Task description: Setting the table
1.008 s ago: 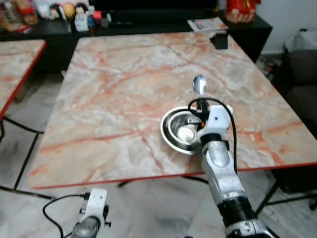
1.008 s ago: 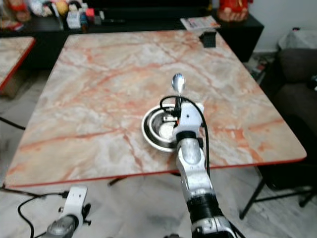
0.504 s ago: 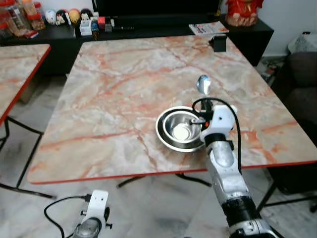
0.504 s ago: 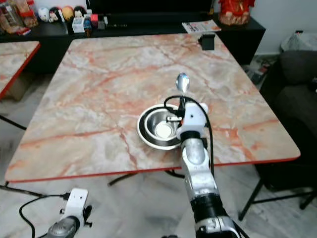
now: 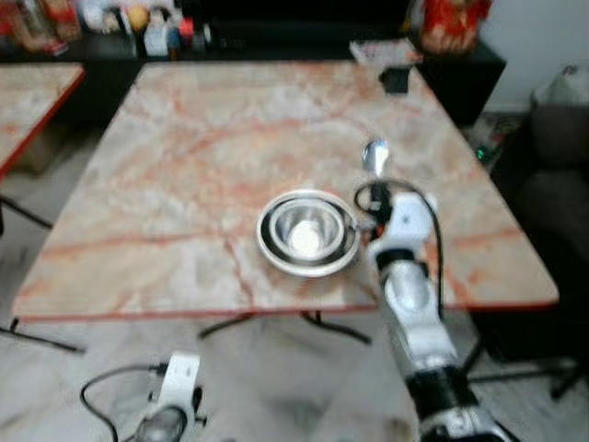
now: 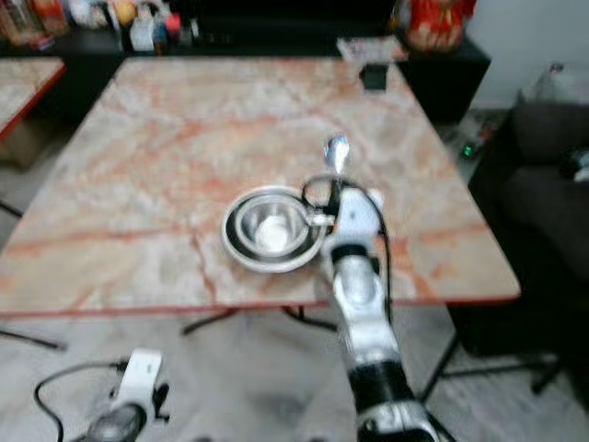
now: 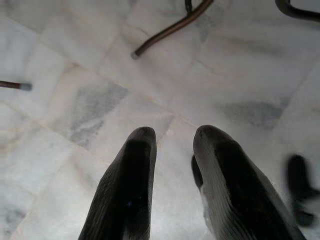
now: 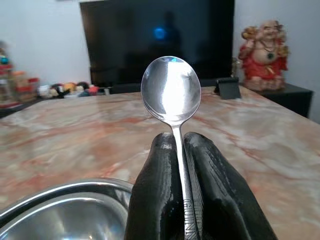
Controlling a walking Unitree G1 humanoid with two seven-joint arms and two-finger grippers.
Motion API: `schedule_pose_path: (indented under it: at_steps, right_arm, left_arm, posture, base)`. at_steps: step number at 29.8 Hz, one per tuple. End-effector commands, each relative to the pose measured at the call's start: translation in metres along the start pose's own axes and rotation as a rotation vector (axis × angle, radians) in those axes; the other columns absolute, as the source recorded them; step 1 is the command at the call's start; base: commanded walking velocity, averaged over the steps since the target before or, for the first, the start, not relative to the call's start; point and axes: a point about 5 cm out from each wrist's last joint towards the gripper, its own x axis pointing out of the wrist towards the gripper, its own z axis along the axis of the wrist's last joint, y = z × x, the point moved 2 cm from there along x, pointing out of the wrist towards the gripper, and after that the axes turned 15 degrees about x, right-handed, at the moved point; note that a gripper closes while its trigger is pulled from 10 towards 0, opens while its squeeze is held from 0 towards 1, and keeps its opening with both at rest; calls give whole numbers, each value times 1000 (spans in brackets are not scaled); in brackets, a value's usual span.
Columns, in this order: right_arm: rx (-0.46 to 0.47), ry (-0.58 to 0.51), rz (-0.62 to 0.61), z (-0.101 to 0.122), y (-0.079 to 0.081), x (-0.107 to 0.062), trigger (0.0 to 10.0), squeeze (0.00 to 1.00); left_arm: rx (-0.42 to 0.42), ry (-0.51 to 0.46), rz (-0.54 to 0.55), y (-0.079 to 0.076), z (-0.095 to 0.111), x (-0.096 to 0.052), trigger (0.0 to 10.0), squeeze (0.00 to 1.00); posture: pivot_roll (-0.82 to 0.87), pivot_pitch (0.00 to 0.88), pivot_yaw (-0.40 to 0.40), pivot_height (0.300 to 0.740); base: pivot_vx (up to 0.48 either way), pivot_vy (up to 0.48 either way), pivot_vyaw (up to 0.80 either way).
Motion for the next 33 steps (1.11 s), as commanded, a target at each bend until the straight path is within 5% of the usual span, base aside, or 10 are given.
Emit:
schedule_pose_path:
  at_steps: [1, 23, 33]
  right_arm:
    - [-9, 0, -25, 0, -8, -2, 10000, 0]
    - [-17, 66, -29, -16, -7, -5, 10000, 0]
    - [-20, 90, -33, -21, -9, -6, 10000, 0]
  left_arm:
    - [10, 14, -11, -4, -4, -1, 10000, 0]
    - [6, 18, -1, 3, -7, -2, 10000, 0]
    - [8, 21, -5, 1, -8, -2, 10000, 0]
  posture:
    - [-25, 134, 0, 740]
    - [-18, 137, 13, 740]
    - [-18, 136, 14, 740]
  base:
    - [0, 0, 0]
    - [0, 0, 0]
    - [251, 0, -110]
